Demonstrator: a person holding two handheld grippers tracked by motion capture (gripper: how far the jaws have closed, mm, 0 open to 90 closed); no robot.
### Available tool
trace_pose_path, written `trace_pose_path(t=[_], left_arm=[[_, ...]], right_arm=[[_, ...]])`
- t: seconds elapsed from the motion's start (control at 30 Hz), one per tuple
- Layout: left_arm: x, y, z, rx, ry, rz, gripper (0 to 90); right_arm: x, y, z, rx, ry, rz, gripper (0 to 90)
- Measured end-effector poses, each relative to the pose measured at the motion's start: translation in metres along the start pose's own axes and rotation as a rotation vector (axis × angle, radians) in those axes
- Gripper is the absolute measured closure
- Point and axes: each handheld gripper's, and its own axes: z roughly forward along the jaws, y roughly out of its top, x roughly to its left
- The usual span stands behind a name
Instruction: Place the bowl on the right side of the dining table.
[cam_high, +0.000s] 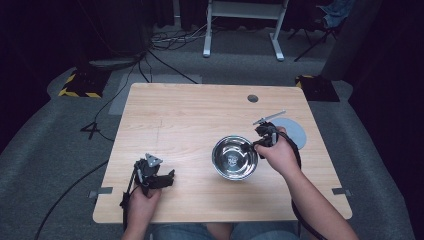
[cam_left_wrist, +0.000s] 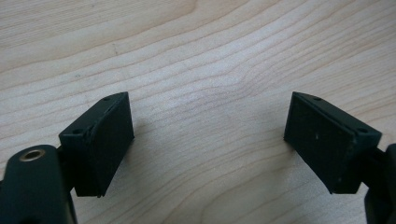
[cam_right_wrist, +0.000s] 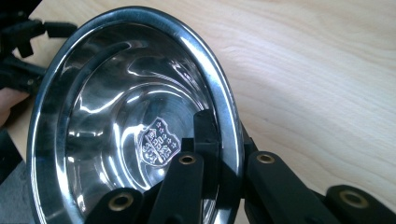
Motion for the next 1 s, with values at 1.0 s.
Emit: trace_pose_path(t=[1.0], left_arm=[[-0.004,-0.002,-0.002,-0.001,0.016,-0.018,16.0]], right_arm=[[-0.09,0.005,-0.074,-0.181,-0.204,0.299,87.5]])
